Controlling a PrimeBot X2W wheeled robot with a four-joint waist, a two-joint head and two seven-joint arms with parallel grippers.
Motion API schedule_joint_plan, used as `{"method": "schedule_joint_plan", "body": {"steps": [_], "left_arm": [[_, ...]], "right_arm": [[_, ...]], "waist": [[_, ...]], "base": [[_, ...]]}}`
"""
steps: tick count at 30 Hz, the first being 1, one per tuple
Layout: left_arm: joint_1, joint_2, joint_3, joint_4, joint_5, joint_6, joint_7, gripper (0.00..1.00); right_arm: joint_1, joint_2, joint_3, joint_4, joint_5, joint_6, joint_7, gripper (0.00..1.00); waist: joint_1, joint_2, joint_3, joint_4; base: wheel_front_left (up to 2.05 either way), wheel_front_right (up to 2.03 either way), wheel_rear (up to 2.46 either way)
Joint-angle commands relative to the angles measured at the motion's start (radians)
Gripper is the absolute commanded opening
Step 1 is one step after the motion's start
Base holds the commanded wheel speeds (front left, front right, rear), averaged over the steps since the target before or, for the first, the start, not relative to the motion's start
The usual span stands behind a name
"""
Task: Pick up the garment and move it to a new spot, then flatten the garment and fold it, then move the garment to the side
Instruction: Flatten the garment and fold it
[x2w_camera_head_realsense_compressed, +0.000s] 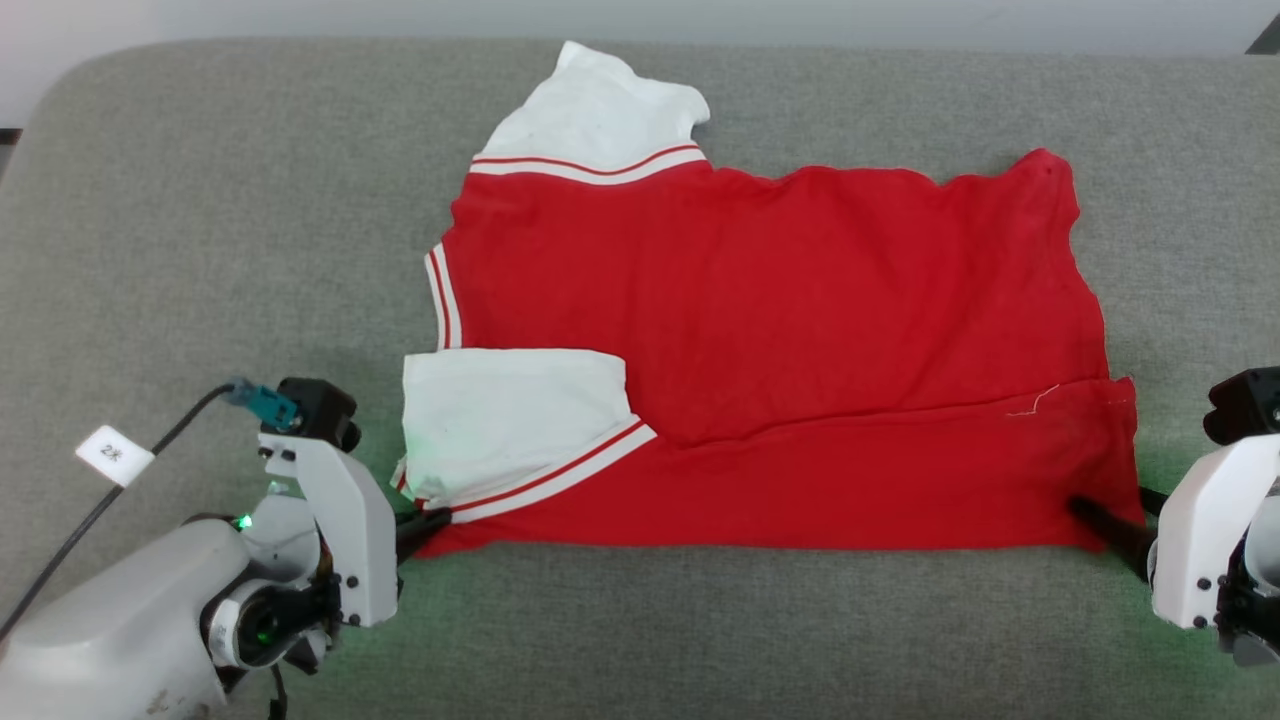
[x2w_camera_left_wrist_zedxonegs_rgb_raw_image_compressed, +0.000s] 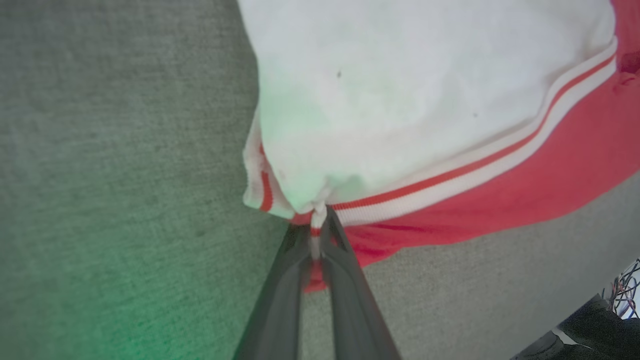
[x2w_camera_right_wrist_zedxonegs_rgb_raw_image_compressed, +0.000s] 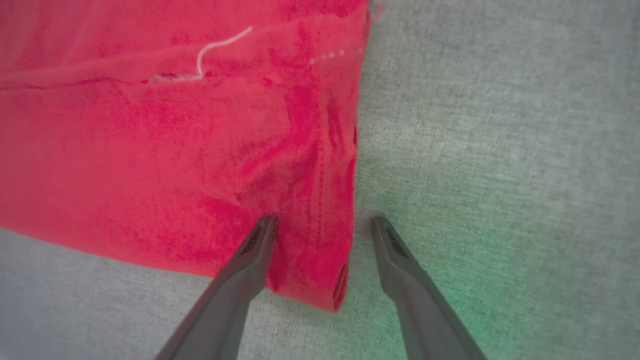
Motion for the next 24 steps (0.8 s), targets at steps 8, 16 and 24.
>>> {"method": "schedule_joint_plan", "body": {"steps": [8,16,24], "left_arm": [[0.028,-0.039,-0.017,0.057,0.006,-0.023,-0.004,0.0],[0.029,0.006,-0.004,0.043,-0.001,-0.041,-0.003,0.0],[0.039,0.071,-0.005,-0.025,-0.018,-0.007,0.037,0.0]], "right_arm": [[-0.016,-0.008,0.063,0.11,0.037,-0.001,-0.015,0.0],[-0.014,-0.04,0.064,0.1,0.075,-0.001,-0.022,0.0],[0.047,-0.079,0.05,0.028,0.098,-0.001,0.008,0.0]], "waist": [[0.0,-0.0001,-0.017,0.009],[0.0,-0.0001,-0.049,0.006],[0.0,-0.0001,-0.091,0.01]], "base": [[0.0,0.0,0.0],[0.0,0.0,0.0],[0.0,0.0,0.0]]}}
